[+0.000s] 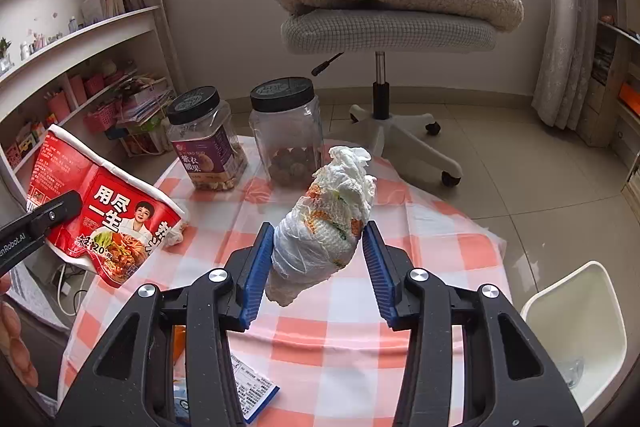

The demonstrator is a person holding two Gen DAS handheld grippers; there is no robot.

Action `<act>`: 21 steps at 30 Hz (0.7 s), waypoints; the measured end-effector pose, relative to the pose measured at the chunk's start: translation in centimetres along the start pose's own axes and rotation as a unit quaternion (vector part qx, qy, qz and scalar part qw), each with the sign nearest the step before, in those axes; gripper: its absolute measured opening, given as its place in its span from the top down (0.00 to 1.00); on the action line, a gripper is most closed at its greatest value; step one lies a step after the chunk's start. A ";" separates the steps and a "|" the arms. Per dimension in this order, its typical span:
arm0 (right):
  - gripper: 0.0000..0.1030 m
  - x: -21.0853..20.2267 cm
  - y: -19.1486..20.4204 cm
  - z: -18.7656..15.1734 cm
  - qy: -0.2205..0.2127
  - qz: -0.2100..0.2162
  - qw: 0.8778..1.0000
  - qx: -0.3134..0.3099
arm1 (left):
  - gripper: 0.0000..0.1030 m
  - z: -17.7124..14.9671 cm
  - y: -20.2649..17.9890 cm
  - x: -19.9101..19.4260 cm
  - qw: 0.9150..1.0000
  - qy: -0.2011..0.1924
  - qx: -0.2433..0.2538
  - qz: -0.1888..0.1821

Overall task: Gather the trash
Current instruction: 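Carry the tissue bundle into the bin and open the right gripper while the left holds the cup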

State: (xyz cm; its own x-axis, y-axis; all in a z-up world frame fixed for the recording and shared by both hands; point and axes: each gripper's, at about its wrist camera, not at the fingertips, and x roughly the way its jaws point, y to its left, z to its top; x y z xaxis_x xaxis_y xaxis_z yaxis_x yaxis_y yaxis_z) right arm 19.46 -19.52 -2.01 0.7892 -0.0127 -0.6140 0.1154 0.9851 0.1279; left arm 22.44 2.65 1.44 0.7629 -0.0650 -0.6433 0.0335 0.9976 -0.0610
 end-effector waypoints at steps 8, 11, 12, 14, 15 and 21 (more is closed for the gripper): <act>0.58 -2.9 -1.8 0.1 -0.033 -0.034 0.999 -0.014 | 0.59 -0.8 -2.8 -0.8 0.999 -0.013 0.027 -0.013; 0.58 -3.7 -2.8 0.1 -0.039 -0.044 0.998 -0.011 | 0.59 -1.1 -3.9 -1.1 0.999 -0.016 0.035 -0.019; 0.58 -4.0 -3.1 0.1 -0.041 -0.048 0.998 -0.010 | 0.59 -1.2 -4.3 -1.2 0.999 -0.017 0.038 -0.022; 0.58 -4.5 -3.6 0.0 -0.044 -0.053 0.998 -0.007 | 0.59 -1.5 -5.0 -1.5 0.999 -0.020 0.044 -0.026; 0.58 -4.7 -3.9 0.0 -0.045 -0.056 0.997 -0.006 | 0.59 -1.6 -5.3 -1.5 0.998 -0.021 0.046 -0.028; 0.57 -6.0 -5.3 -0.2 -0.053 -0.071 0.996 -0.006 | 0.59 -2.2 -7.4 -1.8 0.997 -0.021 0.059 -0.042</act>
State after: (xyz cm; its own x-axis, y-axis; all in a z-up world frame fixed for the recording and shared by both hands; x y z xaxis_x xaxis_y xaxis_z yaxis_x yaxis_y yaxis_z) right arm 14.00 -24.60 0.84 0.8250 -0.1695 -0.5390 0.2239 0.9739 0.0365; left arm 19.39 -4.67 1.40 0.7805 -0.1496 -0.6070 0.1720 0.9849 -0.0215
